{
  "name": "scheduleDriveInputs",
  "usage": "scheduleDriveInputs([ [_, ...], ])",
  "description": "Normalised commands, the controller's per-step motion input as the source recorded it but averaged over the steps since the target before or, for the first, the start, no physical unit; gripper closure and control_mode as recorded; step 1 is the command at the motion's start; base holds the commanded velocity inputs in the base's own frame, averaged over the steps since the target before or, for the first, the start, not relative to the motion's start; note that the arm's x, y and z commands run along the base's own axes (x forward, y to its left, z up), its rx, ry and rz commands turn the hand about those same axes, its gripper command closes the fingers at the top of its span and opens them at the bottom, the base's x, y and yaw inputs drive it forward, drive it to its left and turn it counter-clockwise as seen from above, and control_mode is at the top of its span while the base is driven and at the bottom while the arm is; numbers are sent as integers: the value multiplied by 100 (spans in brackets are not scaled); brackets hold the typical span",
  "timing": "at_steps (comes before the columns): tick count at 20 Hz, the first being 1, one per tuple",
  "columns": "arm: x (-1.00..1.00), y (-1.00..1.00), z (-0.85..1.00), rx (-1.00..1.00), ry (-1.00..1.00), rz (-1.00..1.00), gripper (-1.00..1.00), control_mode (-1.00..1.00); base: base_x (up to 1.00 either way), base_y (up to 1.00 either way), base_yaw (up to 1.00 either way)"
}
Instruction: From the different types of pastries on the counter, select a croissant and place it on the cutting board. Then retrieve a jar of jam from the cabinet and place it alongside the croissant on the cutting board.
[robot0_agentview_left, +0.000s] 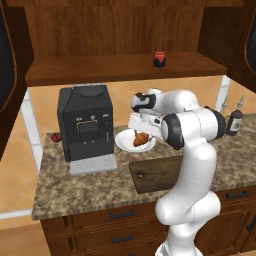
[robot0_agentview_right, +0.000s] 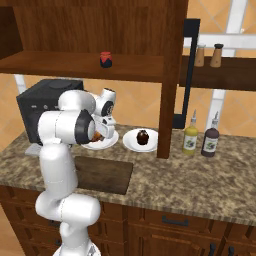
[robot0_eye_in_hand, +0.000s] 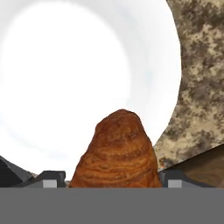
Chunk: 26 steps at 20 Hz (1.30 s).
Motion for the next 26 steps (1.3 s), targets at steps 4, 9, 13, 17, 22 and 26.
scheduleDriveInputs([
  [4, -82, 0, 10, -1, -4, 7, 100, -100, 0, 0, 0],
  [9, -77, -1, 17, 0, -3, 12, 100, -100, 0, 0, 0],
  [13, -55, 0, 16, 0, 0, 21, 100, -100, 0, 0, 0],
  [17, -51, 0, 0, 0, 0, 19, 100, -100, 0, 0, 0],
  [22, -22, -1, 0, 0, 0, 15, 100, -100, 0, 0, 0],
  [26, 0, 0, 0, 5, 0, 4, 100, -100, 0, 0, 0],
])
